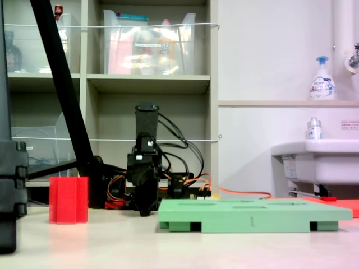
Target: Put the cross columnar block into the corresponding hole
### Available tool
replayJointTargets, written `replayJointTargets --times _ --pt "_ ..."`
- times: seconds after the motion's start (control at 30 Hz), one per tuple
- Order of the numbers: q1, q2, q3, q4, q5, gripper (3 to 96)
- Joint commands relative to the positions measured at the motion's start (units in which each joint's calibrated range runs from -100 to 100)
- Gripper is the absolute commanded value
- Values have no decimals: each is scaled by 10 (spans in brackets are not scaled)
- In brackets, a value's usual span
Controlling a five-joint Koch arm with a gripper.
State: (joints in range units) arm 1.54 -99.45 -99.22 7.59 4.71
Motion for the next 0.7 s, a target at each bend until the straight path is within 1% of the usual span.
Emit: replayJointTargets --times 0.03,0.63,0.7 --pt "0 -5 -8 -63 -5 486" --pt "0 -5 -8 -63 -5 479" --pt "-10 -5 -8 -62 14 481"
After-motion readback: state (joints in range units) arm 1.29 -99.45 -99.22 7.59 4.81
